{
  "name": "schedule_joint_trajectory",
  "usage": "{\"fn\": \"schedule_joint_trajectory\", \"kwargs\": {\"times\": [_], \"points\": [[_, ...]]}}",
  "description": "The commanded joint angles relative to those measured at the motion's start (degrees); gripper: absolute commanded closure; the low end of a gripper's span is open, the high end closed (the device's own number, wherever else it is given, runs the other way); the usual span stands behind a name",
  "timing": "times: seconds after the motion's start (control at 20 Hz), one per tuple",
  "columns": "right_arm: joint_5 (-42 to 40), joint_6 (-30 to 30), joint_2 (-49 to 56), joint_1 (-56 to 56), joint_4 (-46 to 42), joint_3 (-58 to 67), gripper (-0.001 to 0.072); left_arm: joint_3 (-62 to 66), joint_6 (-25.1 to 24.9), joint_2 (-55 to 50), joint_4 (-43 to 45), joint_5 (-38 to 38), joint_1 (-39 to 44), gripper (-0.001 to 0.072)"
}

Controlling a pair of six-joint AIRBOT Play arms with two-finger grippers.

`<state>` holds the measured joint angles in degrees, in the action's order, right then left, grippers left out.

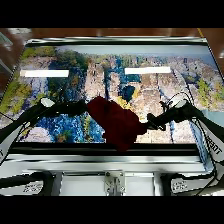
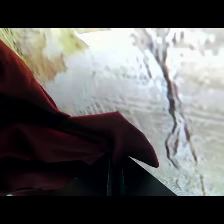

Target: Fold the shirts.

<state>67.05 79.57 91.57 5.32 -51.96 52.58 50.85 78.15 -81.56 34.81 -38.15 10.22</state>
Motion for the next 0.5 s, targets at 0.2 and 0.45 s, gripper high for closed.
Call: {"fn": "schedule_joint_trajectory", "kwargs": {"times": [0.2, 0.45], "points": [[-0.28, -8.57, -15.80, 3.65, -3.10, 16.24, 0.0644, 16.55, -2.93, 11.91, 10.62, -5.22, -6.73, 0.0673], [-14.36, -15.65, -33.48, 5.99, -3.06, 33.48, 0.0644, 39.60, -10.43, 24.33, 11.93, -6.01, -6.97, 0.0673]]}}
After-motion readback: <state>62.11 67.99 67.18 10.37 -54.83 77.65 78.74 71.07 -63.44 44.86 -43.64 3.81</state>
